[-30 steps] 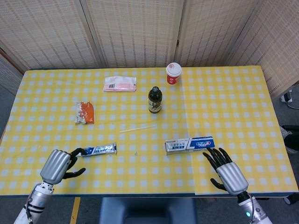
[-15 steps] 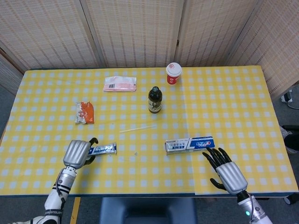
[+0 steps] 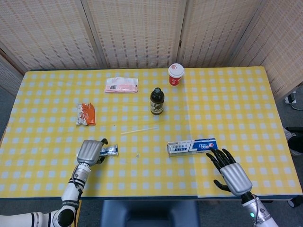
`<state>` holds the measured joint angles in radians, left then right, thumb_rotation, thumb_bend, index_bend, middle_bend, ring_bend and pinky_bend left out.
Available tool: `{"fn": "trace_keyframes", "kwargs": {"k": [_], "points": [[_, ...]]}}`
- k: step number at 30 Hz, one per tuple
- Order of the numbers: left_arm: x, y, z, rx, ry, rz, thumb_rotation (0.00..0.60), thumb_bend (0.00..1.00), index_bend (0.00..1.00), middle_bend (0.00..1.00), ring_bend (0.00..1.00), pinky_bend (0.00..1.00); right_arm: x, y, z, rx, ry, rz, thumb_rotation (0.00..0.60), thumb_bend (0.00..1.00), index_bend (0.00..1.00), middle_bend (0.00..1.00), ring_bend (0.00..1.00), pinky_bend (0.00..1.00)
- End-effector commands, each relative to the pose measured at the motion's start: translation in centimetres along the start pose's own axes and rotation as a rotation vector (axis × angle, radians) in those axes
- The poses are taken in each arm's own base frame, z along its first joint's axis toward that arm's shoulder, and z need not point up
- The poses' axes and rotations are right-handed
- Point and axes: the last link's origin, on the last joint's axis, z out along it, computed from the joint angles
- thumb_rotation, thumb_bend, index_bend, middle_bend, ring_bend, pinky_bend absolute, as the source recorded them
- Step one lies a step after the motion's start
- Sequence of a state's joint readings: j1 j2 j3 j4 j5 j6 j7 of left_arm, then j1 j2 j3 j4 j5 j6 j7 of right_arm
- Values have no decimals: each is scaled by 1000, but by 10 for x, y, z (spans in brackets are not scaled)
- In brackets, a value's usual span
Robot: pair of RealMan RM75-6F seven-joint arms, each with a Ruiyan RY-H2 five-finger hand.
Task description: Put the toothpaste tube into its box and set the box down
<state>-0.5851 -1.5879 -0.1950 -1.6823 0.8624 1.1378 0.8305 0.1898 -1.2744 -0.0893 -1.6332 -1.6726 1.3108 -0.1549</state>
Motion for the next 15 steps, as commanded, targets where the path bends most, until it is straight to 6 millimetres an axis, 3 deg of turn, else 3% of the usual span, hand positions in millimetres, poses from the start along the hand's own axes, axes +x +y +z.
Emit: {"fn": "trace_keyframes", "kwargs": {"k": [1,15], "points": [[-4,4,4,4,-12,9,600,329,373,1000,1000,1000,0,0,0,1,0,1,600,302,0,0,0,0],[-15,2,14,22,-44,31,600,324,379,1000,1000,1000,1,1,1,-2,-1,7,600,302,0,0,0,0]]}}
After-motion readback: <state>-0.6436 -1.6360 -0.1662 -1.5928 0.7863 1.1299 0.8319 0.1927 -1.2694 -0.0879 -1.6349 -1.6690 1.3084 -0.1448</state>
